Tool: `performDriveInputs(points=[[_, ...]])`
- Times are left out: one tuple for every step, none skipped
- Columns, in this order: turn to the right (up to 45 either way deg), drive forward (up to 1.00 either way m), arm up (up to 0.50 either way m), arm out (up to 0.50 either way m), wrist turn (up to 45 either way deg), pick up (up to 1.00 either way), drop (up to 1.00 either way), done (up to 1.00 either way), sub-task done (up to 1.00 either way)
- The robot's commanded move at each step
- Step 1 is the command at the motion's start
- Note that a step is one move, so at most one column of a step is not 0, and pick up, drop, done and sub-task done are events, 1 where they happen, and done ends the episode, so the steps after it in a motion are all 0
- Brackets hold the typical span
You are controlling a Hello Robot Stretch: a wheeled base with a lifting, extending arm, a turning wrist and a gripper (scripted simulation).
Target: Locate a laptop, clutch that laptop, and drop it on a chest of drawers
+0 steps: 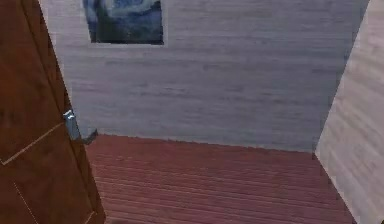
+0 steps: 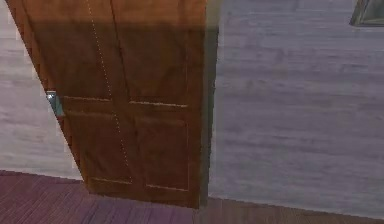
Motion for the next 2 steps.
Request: performDriveInputs(points=[[0.0, 1.00, 0.00, 0.00, 0.0, 0.00, 0.00, 0.00, 0.00], [6.0, 0.00, 0.00, 0.00, 0.0, 0.00, 0.00, 0.00, 0.00]])
